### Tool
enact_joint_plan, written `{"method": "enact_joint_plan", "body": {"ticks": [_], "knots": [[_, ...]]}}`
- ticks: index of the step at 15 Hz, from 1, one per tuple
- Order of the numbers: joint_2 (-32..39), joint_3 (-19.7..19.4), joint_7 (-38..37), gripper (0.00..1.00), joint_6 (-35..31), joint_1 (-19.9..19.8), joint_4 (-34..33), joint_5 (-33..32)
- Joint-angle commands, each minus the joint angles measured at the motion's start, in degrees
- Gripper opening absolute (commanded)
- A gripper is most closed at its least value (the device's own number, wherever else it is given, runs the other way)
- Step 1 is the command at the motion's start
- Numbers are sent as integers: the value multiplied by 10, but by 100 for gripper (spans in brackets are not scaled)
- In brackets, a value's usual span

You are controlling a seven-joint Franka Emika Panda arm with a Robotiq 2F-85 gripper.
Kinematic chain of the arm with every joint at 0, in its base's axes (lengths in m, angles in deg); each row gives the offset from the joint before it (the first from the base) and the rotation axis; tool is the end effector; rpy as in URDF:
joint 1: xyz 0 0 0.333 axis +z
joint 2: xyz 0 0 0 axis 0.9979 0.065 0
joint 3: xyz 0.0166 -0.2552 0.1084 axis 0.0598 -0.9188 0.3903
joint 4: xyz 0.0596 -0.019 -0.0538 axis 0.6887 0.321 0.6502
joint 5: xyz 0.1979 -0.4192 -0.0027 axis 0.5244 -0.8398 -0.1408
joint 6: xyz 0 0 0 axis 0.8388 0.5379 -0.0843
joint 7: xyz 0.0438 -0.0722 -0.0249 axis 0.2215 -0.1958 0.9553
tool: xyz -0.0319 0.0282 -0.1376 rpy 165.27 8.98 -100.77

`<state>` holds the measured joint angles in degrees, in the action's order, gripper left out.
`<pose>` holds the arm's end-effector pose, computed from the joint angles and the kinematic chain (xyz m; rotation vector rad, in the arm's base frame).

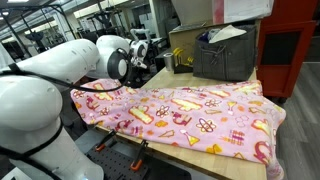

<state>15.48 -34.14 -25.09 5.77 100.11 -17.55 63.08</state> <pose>0.7005 0.2887 0.0896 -2.6632 1.2078 1.0992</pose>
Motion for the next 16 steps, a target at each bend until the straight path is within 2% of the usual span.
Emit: {"method": "enact_joint_plan", "body": {"ticks": [1,3,4,5,6,7,8,9,16], "knots": [[-14,25,-15,100,-18,5,17,21],[-12,35,-13,100,-25,10,18,23],[22,36,-20,100,-3,19,-40,28],[-7,45,-12,100,-31,15,20,26],[27,44,-20,100,-9,24,-39,33],[32,46,-19,100,-15,27,-40,35],[4,52,-14,100,-43,21,19,36],[17,45,-15,100,-41,26,2,46],[24,47,-11,100,-52,35,29,62]]}}
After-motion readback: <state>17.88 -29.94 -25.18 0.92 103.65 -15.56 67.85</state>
